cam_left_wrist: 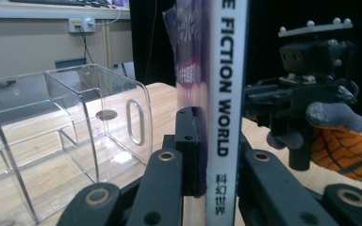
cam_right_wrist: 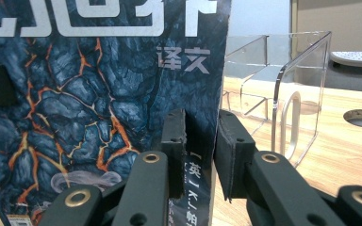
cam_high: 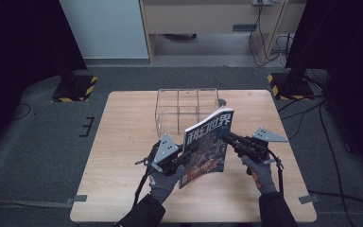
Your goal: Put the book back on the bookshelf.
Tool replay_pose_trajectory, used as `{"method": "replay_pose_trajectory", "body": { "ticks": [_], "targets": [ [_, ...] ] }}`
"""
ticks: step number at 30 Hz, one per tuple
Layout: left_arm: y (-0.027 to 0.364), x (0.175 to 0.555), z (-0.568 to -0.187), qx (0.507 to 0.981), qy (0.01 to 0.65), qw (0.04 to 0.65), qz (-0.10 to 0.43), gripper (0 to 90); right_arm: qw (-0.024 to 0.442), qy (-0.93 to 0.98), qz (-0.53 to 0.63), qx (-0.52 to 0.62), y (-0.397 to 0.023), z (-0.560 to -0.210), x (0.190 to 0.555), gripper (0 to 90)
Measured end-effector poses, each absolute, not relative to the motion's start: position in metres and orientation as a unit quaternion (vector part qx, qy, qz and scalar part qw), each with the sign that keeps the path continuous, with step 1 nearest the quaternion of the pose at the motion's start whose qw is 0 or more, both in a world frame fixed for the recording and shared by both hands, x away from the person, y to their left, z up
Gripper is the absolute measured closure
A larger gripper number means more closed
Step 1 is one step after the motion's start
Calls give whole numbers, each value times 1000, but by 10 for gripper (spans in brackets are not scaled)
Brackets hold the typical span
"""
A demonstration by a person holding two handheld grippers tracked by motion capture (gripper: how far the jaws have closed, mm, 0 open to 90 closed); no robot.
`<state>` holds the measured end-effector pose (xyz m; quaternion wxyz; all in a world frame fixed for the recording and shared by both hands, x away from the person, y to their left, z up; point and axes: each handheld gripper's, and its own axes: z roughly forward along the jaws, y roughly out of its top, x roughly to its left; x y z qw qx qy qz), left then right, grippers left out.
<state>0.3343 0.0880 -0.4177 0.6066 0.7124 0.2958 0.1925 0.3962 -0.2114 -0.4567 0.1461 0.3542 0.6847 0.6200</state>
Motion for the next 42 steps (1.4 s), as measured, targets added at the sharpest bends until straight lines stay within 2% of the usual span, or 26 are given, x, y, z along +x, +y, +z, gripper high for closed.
{"method": "replay_pose_trajectory", "body": {
  "ticks": [7, 33, 39, 42],
  "targets": [
    [88, 329, -426, 719, 298, 594, 203, 765, 147, 686, 628, 338, -208, -455, 392, 741],
    [80, 344, -431, 717, 297, 590, 221, 786, 156, 689, 619, 343, -204, -455, 391, 692],
    [80, 344, -427, 724, 294, 581, 226, 813, 156, 691, 617, 343, -204, -454, 391, 646],
    [82, 345, -427, 723, 300, 582, 221, 816, 158, 697, 607, 347, -204, -456, 391, 567]
  ]
}}
